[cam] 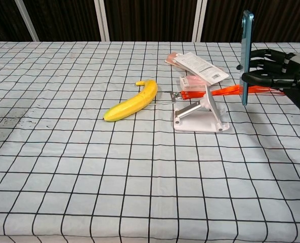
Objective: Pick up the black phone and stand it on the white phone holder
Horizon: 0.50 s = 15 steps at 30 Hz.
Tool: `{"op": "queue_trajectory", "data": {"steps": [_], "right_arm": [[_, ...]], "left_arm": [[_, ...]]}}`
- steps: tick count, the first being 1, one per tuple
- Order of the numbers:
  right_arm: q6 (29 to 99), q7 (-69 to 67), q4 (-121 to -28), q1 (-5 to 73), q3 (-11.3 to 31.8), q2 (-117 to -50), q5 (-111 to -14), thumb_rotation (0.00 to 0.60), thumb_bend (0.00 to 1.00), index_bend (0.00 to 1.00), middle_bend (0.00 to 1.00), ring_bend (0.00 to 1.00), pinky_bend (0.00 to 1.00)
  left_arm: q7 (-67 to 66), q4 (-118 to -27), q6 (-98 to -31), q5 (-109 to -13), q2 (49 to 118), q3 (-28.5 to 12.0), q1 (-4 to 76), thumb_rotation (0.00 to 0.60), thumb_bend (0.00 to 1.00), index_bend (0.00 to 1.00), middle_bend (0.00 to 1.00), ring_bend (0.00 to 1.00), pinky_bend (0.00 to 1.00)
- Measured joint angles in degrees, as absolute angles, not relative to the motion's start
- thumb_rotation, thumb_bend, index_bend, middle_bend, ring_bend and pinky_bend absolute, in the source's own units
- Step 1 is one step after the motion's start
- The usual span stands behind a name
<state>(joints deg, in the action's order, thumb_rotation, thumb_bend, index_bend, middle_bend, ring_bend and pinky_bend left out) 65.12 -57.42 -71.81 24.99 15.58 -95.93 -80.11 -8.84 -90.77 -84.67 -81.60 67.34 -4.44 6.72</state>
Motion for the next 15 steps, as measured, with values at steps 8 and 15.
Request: {"op": "queue_trajectory", "data": {"steps": [8,15], "right_arm": [[65.8,-62.0,-67.6,26.4,14.2,-97.9,-82.4,0.600,0.80,0.51,0.50,0.35,0.30],[65.0,-64.5,-64.9,27.3,13.3,-99.7,-82.7,0.600,0.81,0.51,0.50,0.35,0.30]], "left_arm": [[-9.9,-90.5,-84.6,-81.1,67.6,-4.5,6.7,0.600,0.00,0.00,0.00,0.00,0.00],[-10.7,-90.4,-84.6,-80.6,67.8,-4.6,6.6,0.600,0.00,0.00,0.00,0.00,0.00]]}}
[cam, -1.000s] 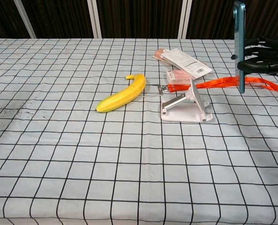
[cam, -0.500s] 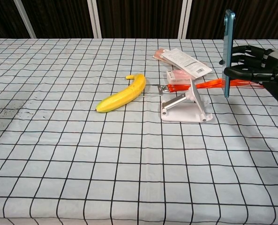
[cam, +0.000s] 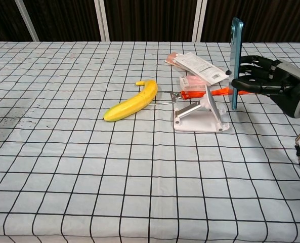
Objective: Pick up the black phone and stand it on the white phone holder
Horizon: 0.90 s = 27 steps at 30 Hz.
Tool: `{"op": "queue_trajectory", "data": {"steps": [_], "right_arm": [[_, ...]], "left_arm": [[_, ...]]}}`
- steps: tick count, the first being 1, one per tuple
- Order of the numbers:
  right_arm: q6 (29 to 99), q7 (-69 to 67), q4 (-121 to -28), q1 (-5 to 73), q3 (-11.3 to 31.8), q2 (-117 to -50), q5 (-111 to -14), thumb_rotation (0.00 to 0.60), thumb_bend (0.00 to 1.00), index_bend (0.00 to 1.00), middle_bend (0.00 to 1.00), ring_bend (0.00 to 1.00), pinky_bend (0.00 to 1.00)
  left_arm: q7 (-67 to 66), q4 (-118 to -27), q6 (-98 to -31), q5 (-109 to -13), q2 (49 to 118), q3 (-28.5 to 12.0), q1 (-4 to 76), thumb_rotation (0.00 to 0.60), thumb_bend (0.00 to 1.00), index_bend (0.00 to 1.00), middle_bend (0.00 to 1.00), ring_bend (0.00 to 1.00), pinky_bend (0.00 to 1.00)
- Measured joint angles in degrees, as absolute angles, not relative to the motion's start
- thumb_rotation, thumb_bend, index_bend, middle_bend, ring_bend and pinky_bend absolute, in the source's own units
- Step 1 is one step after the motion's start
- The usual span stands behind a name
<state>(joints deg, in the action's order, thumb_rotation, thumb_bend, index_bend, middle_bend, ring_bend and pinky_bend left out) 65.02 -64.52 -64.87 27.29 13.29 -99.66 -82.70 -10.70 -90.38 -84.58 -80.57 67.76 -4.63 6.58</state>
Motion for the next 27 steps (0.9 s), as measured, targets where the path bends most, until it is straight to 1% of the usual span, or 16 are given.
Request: {"op": "queue_trajectory", "data": {"steps": [13,27], "right_arm": [[64.1,-67.8,-59.3,28.4,12.2,-103.4,-82.5,0.600,0.81,0.51,0.50,0.35,0.30],[63.9,-69.4,-55.5,28.9,11.4,-105.8,-82.4,0.600,0.82,0.51,0.50,0.35,0.30]], "left_arm": [[-11.6,-90.2,-84.2,-79.9,67.8,-4.7,6.6,0.600,0.00,0.00,0.00,0.00,0.00],[-11.9,-90.3,-83.8,-79.2,67.8,-4.8,6.6,0.600,0.00,0.00,0.00,0.00,0.00]]}}
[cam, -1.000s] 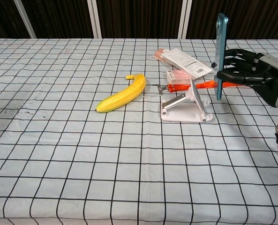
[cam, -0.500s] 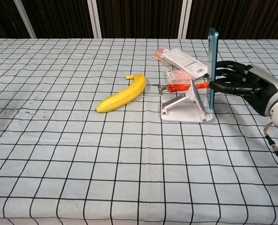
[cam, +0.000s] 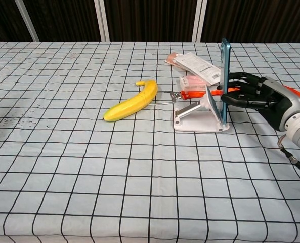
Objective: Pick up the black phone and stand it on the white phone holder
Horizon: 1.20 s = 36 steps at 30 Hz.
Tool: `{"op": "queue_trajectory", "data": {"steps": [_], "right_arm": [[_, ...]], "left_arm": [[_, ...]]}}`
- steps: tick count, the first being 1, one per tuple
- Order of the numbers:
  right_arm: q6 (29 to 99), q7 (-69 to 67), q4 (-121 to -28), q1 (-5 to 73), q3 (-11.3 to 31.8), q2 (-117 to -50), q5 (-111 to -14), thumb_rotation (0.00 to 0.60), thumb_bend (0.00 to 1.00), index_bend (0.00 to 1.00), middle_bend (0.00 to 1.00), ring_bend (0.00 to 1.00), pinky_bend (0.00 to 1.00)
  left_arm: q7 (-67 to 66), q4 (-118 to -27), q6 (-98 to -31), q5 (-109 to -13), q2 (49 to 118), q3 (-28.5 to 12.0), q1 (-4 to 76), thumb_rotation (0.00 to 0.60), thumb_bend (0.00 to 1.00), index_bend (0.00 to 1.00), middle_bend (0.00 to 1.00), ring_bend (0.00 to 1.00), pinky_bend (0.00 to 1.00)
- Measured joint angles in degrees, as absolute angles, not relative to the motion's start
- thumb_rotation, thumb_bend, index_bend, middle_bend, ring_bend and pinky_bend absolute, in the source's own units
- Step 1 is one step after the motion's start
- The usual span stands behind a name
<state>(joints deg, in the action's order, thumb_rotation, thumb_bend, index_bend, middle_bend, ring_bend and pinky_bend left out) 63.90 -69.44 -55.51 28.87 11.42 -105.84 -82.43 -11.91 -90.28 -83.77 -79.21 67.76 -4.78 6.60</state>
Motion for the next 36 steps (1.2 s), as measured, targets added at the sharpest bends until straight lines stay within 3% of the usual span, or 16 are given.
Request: {"op": "queue_trajectory", "data": {"steps": [13,18,28,36], "right_arm": [[64.1,-69.0,-54.6,28.9,11.1,-106.7,-82.2,0.600,0.81,0.51,0.47,0.31,0.30],[64.4,-68.3,-54.6,28.9,11.1,-106.9,-82.1,0.600,0.74,0.47,0.44,0.29,0.28],[64.2,-66.3,-54.6,29.0,11.2,-107.3,-81.6,0.600,0.48,0.43,0.41,0.26,0.25],[64.4,-64.7,-55.0,29.3,11.7,-107.4,-81.3,0.600,0.45,0.43,0.40,0.25,0.25]], "left_arm": [[-11.5,-90.4,-83.7,-79.1,67.6,-4.8,6.6,0.600,0.00,0.00,0.00,0.00,0.00],[-11.3,-90.4,-83.7,-79.0,67.6,-4.9,6.5,0.600,0.00,0.00,0.00,0.00,0.00],[-11.1,-90.4,-83.6,-79.0,67.5,-4.9,6.5,0.600,0.00,0.00,0.00,0.00,0.00],[-10.8,-90.3,-83.7,-79.1,67.5,-4.9,6.5,0.600,0.00,0.00,0.00,0.00,0.00]]}}
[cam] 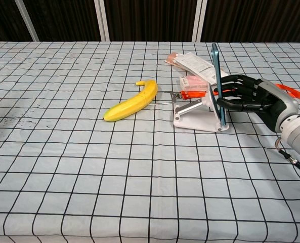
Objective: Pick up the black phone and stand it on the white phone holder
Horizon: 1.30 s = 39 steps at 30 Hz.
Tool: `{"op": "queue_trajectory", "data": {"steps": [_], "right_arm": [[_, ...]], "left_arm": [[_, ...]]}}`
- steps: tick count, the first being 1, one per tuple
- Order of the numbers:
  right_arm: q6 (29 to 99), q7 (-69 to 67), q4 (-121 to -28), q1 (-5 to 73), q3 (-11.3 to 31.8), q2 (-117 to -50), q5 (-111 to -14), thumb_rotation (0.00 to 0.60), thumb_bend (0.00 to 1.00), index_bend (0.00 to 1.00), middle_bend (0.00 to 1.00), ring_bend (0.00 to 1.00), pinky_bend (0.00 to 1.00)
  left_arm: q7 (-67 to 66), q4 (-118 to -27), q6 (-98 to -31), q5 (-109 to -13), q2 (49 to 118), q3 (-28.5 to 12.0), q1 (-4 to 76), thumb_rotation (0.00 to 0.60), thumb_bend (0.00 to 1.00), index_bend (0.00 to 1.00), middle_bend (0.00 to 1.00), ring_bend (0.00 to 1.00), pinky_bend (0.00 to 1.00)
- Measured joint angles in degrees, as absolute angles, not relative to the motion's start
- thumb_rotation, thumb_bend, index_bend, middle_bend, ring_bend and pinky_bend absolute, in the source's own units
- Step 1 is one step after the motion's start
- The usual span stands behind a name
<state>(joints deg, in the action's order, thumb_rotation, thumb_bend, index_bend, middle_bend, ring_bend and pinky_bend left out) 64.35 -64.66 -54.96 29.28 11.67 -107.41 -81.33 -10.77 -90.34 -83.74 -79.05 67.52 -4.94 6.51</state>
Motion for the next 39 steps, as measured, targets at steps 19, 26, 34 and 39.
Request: {"op": "queue_trajectory", "data": {"steps": [19,26,34,39], "right_arm": [[64.1,-61.1,-55.5,28.8,11.3,-107.9,-80.6,0.600,0.27,0.39,0.38,0.23,0.22],[64.1,-59.7,-56.1,28.6,11.4,-108.0,-80.2,0.600,0.18,0.34,0.36,0.21,0.21],[63.9,-58.1,-56.8,28.3,11.8,-108.1,-79.4,0.600,0.11,0.30,0.32,0.18,0.19],[64.1,-56.9,-56.9,28.1,11.9,-108.2,-79.3,0.600,0.03,0.15,0.20,0.09,0.17]], "left_arm": [[-10.1,-90.4,-83.8,-79.3,67.4,-4.9,6.4,0.600,0.00,0.00,0.00,0.00,0.00],[-9.8,-90.4,-83.9,-79.3,67.4,-5.0,6.4,0.600,0.00,0.00,0.00,0.00,0.00],[-9.5,-90.3,-83.9,-79.3,67.4,-5.0,6.4,0.600,0.00,0.00,0.00,0.00,0.00],[-9.4,-90.3,-83.9,-79.3,67.4,-5.0,6.4,0.600,0.00,0.00,0.00,0.00,0.00]]}}
